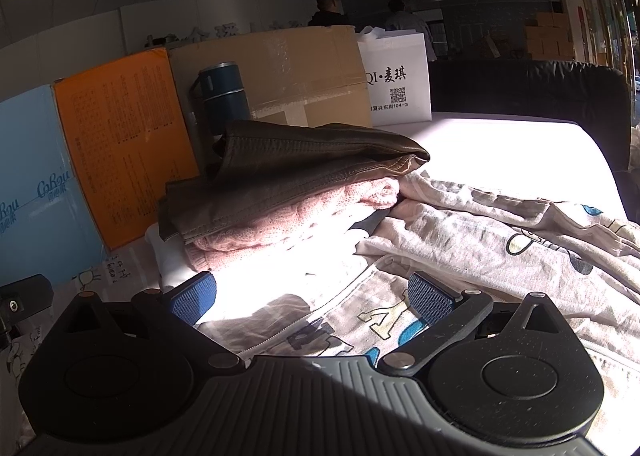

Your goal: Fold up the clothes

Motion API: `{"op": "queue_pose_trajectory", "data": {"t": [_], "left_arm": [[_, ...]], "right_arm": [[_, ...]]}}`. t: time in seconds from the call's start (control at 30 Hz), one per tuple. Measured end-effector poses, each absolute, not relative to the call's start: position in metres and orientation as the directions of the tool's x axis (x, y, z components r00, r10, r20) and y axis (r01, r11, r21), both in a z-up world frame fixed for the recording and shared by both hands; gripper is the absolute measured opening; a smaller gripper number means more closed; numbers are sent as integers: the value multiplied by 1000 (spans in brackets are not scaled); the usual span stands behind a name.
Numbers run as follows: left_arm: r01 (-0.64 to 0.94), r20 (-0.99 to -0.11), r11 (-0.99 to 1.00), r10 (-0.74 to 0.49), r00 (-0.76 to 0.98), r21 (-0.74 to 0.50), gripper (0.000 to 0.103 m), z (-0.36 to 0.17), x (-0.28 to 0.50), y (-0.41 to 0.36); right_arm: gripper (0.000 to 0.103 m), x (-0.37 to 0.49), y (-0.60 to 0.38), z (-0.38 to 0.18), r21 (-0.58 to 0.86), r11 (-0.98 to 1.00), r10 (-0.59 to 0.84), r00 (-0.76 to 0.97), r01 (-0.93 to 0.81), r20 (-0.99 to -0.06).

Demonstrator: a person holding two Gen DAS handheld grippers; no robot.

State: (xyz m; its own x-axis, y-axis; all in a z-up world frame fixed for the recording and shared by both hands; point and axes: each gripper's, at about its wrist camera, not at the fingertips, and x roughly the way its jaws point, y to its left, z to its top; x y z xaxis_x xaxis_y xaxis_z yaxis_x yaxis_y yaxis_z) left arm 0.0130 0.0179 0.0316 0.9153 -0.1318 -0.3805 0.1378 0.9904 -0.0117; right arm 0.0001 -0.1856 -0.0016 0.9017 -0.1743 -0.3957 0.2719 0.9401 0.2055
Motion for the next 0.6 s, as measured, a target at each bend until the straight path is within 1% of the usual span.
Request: {"op": "queue_pose_trajectory", "data": {"t": [0.6], "left_arm": [[138, -381, 990, -131, 915, -10, 103, 31, 13, 18]], "right_arm": [[103, 1, -186, -2, 202, 942, -174, 903, 269, -394]]}}
